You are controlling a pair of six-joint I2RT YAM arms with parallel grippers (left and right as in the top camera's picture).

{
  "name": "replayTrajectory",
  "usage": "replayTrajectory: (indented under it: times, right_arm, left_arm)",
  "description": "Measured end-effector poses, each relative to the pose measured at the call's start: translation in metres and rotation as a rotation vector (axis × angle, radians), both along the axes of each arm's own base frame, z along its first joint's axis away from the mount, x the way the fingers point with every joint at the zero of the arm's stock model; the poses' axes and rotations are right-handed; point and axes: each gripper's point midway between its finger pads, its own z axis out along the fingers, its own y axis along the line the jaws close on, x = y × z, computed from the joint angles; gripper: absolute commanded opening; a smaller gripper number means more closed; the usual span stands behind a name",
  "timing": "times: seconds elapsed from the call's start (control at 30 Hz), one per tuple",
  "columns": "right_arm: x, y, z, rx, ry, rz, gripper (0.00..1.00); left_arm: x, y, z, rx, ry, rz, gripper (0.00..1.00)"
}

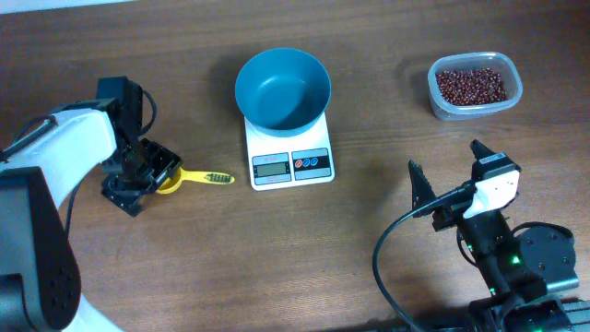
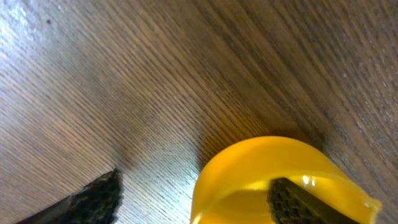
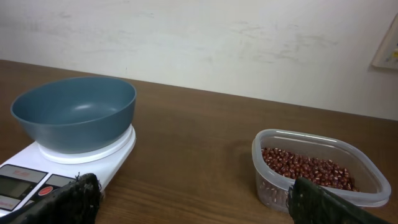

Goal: Scoop item into bowl and weigh 50g on scale
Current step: 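Reach the left gripper to the yellow scoop and grasp its cup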

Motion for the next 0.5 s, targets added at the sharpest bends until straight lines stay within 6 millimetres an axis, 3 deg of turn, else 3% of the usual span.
replayTrajectory:
  times: [0.07,0.17,0.23,0.43,0.47,0.5]
  right_arm:
    - [0.0000,0.0000,0.0000,0.000,0.000,0.000,0.99]
    - [0.0000,0.0000,0.0000,0.000,0.000,0.000,0.99]
    - [0.0000,0.0000,0.0001,0.000,0.000,0.000,0.99]
    - [0.0000,0.0000,0.0000,0.000,0.000,0.000,0.99]
    - [0.0000,0.0000,0.0000,0.000,0.000,0.000,0.99]
    - [0.0000,0.0000,0.0000,0.000,0.000,0.000,0.99]
  left_arm:
    - [-0.0001,-0.0014,-0.0001,-0.008,0.000,0.002,0.58]
    - [-0.0002,-0.0027,-0.0001,-0.016,0.001,0.004,0.56]
    - [-0.0003,-0.0052,-0.0002,-0.030,0.001,0.004,0.44]
    - [-0.0004,-0.0065,-0.0003,-0.038,0.002,0.004,0.33]
    - [-0.0003,-0.0065,-0.0003,-0.038,0.001,0.004,0.33]
    - [-0.0003,-0.0064,-0.0003,-0.037,0.001,0.004,0.40]
